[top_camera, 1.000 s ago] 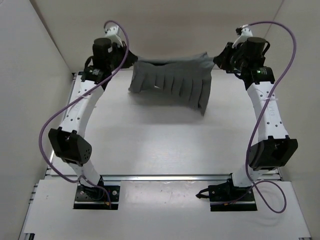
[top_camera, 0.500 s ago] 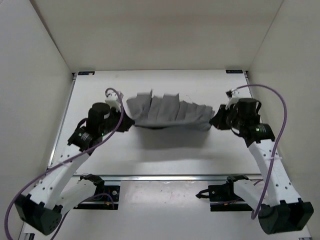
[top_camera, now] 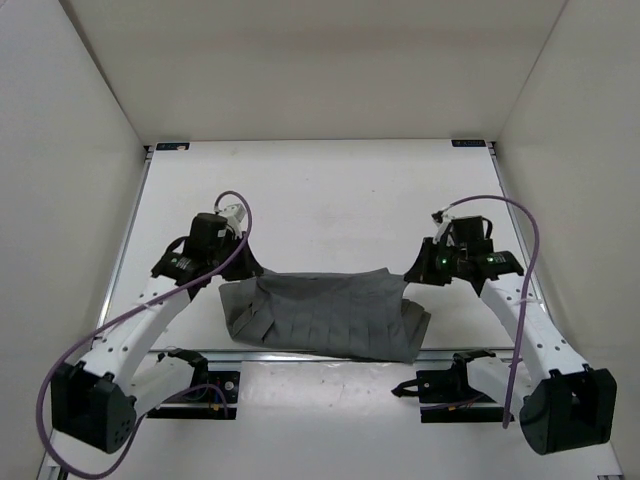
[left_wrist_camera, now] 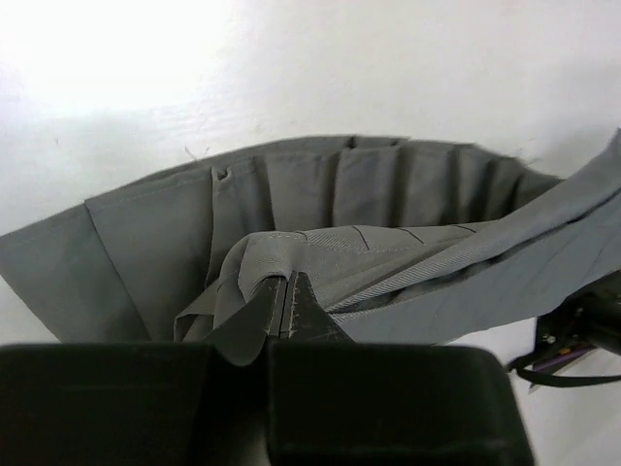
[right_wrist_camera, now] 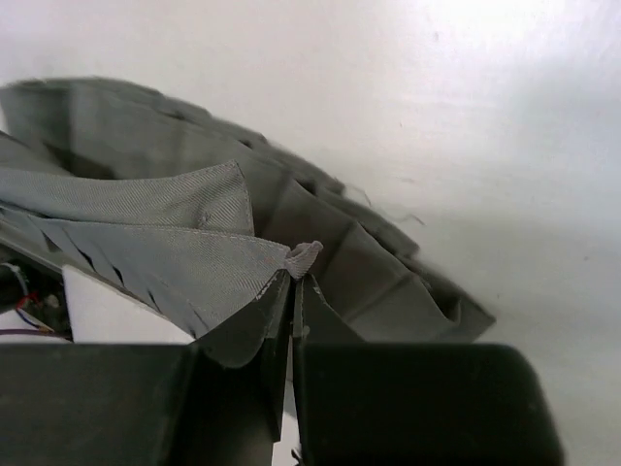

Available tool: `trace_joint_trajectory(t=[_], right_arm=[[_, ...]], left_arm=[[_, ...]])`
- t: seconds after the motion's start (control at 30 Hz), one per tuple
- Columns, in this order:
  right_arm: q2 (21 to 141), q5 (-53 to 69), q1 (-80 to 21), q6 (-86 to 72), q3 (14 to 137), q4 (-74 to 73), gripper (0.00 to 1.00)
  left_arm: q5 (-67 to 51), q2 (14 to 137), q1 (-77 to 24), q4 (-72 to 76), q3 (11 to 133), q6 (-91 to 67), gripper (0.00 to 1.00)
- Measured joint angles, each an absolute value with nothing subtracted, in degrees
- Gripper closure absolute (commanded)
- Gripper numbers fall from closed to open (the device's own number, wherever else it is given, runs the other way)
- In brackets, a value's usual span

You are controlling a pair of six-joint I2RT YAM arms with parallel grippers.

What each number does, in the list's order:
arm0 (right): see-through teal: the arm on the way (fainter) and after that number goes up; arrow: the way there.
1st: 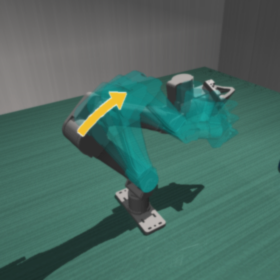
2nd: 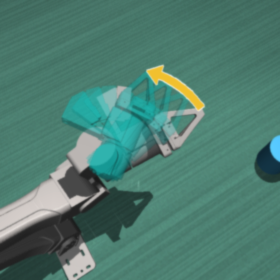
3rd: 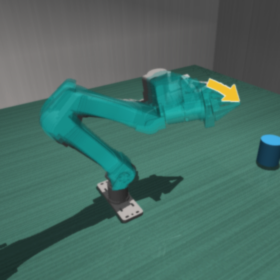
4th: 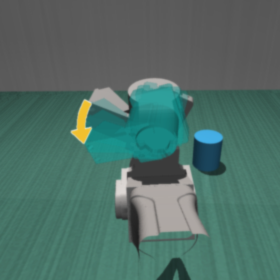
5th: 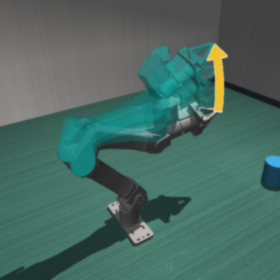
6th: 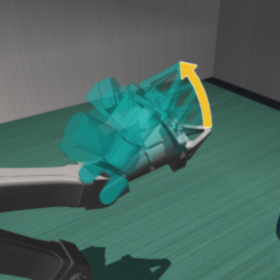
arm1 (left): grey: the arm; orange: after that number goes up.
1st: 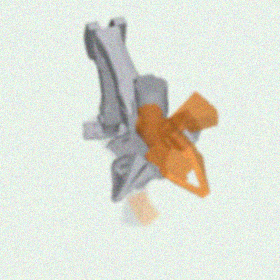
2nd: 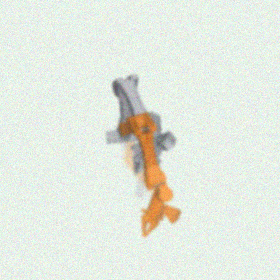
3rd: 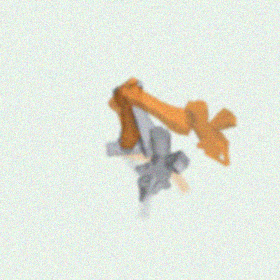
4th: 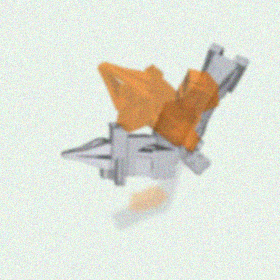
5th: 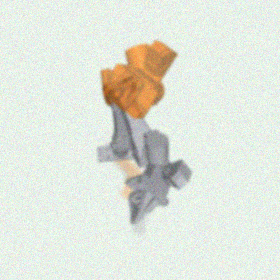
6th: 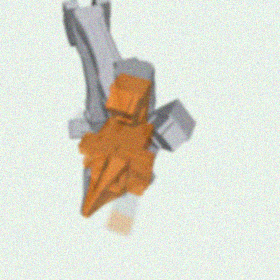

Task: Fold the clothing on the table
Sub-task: Fold the skirt

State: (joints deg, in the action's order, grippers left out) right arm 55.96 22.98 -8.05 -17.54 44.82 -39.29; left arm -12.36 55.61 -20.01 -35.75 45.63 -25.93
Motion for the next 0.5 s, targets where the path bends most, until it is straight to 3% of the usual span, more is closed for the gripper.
trace_joint_trajectory(t=[0.17,0.5], right_arm=[[58.06,21.65,-10.72,-20.08,41.87,-38.50,1.00],[57.76,20.82,-15.03,-22.59,40.23,-38.17,1.00]], left_arm=[[-11.75,60.66,-19.64,-35.03,43.97,-25.26,1.00],[-10.98,58.17,-19.18,-38.06,43.51,-24.51,1.00]])
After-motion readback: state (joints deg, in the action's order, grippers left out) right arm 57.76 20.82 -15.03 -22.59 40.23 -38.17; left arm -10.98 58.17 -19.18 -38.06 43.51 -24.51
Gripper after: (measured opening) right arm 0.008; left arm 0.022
